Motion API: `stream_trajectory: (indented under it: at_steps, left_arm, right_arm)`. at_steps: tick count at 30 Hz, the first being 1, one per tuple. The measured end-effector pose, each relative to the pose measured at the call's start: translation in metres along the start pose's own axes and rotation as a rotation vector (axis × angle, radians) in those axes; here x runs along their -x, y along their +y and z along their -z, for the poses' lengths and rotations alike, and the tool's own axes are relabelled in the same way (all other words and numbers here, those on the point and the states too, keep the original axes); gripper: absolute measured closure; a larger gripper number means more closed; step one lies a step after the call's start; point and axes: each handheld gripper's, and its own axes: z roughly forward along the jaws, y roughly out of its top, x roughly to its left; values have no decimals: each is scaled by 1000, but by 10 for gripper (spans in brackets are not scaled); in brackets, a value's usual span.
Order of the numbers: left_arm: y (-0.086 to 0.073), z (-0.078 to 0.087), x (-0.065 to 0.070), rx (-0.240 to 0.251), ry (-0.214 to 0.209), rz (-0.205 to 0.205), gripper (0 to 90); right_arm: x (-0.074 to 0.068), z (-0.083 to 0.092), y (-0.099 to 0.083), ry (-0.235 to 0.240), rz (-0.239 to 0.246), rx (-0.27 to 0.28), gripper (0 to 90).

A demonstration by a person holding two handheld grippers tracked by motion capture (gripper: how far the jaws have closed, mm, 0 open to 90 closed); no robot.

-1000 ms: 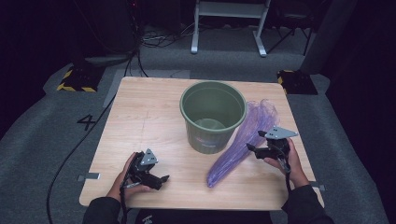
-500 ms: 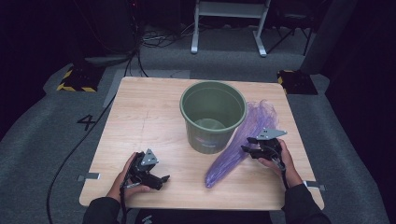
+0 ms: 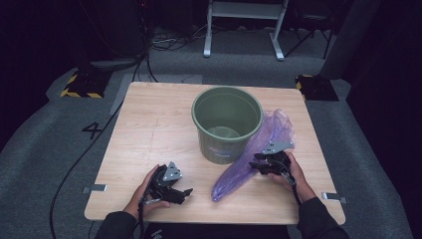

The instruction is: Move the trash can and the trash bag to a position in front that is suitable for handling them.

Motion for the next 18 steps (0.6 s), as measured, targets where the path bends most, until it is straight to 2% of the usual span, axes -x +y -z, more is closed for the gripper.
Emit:
stream_trajectory:
  at_steps: [1,4,5,6,7,10,11,15,18]
  left_arm:
    - [6,-2,5,9,-17,-10,161]
    - [13,-4,10,7,-18,-31,157]
    - [19,-3,13,27,-29,-37,156]
    - [19,-3,13,27,-29,-37,158]
    - [25,-3,16,53,-35,-35,157]
    - [31,-4,19,75,-43,-33,157]
    - [36,-5,22,100,-59,-32,158]
    - [45,-12,31,100,-80,-53,159]
    - [49,-18,35,88,-73,-69,160]
  right_arm:
    - [-1,-1,0,4,-4,-3,544]
    - [-1,-2,-1,5,-7,-5,542]
    - [-1,-3,-1,10,-12,-6,537]
    - [-1,-3,-1,10,-12,-6,537]
    - [-2,-3,-1,7,-14,-6,533]
    - [-2,-4,-1,5,-19,-4,529]
    - [-3,-4,-1,2,-21,-2,524]
    - [-3,-4,-2,-8,-28,1,508]
    - [-4,-4,-2,-12,-33,2,503]
